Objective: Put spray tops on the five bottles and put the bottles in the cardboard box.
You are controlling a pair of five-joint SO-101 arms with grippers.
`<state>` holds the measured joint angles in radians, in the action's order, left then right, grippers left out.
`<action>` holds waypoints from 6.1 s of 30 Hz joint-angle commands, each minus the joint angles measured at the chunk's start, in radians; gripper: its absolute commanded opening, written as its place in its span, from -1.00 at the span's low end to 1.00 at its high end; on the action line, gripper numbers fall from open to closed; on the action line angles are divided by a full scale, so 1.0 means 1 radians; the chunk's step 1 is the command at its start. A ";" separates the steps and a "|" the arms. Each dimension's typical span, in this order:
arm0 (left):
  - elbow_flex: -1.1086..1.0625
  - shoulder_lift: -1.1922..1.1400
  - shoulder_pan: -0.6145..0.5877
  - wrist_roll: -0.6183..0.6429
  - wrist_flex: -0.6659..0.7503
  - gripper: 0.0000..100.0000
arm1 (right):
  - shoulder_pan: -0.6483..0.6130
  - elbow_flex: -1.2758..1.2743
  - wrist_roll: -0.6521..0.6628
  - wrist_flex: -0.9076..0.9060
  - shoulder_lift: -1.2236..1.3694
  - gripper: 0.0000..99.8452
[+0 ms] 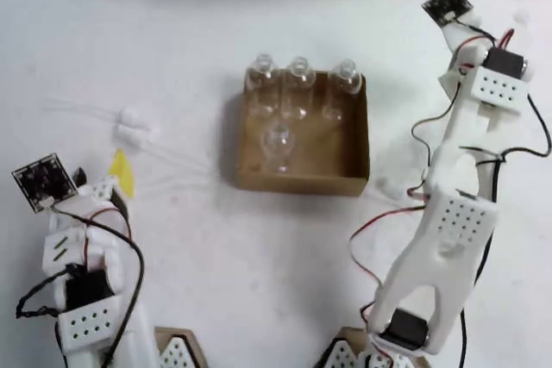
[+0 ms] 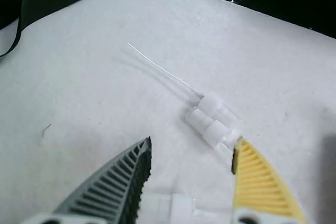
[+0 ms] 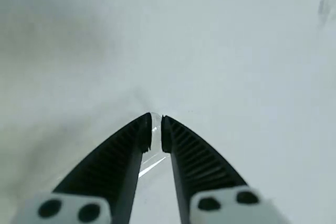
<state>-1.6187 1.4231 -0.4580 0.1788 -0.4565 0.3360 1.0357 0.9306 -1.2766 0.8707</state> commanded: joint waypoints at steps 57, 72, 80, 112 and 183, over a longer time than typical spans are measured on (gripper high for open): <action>-0.008 0.019 0.044 -0.012 0.028 -0.53 | -0.081 -1.290 0.778 -0.097 -0.989 -0.56; -0.008 0.019 0.044 -0.012 0.028 -0.53 | -0.107 -1.065 0.776 0.030 -0.654 -0.56; -0.008 0.019 0.045 -0.012 0.028 -0.53 | -0.101 -0.864 0.756 -0.056 -0.463 -0.56; -0.008 0.019 0.045 -0.012 0.028 -0.53 | -0.082 -0.519 -0.094 -0.148 -0.383 -0.45; -0.008 0.019 0.044 -0.012 0.028 -0.53 | -0.030 0.161 -0.210 -0.438 0.045 -0.97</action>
<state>-1.6387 1.4231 -0.4212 0.1772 -0.4549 0.3038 1.1538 0.7096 -1.6939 1.0349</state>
